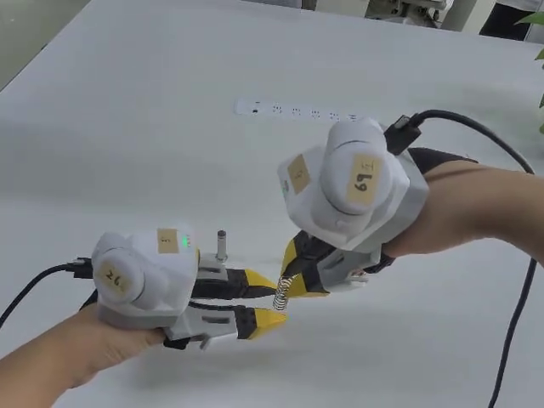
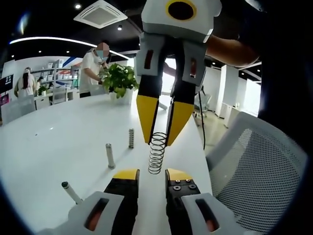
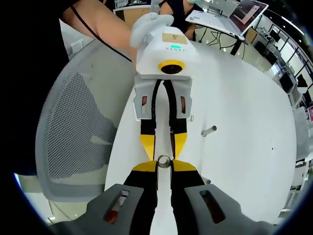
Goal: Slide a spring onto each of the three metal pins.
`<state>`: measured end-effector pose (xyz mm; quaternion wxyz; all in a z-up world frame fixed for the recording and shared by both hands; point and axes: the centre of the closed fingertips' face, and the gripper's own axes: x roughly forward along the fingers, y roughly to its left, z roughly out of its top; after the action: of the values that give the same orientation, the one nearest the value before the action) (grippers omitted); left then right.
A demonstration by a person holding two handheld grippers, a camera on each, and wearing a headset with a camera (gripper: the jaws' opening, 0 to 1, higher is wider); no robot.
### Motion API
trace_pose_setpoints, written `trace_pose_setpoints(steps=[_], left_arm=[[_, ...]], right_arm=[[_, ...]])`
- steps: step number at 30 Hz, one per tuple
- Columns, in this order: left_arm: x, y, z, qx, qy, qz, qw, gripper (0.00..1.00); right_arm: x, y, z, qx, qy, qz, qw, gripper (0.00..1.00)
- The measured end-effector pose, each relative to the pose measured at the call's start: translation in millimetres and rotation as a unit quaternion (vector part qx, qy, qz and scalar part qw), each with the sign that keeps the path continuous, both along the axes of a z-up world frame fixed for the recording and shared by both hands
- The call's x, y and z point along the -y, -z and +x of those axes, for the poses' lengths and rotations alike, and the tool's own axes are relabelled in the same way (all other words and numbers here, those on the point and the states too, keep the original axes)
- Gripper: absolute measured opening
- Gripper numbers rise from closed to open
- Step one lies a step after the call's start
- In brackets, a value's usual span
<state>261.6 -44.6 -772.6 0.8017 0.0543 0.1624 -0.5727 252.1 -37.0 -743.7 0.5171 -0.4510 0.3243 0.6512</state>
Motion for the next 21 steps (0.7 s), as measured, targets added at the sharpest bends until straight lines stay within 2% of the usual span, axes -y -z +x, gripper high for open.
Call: trace_pose_setpoints(steps=[15, 17, 21], left_arm=[[-31.0, -7.4, 7.4, 0.01, -0.05, -0.007, 0.9987, 0.37], [-34.2, -8.5, 7.5, 0.006, -0.057, -0.012, 0.9983, 0.4], [-40.3, -11.7, 9.1, 0.01, -0.073, -0.018, 0.9971, 0.52]], right_arm=[[12.4, 0.1, 8.7, 0.004, 0.021, 0.001, 0.9998, 0.06], [13.9, 0.6, 9.9, 0.005, 0.023, 0.001, 0.9997, 0.06], [16.7, 0.2, 12.2, 0.004, 0.03, 0.004, 0.9995, 0.06]])
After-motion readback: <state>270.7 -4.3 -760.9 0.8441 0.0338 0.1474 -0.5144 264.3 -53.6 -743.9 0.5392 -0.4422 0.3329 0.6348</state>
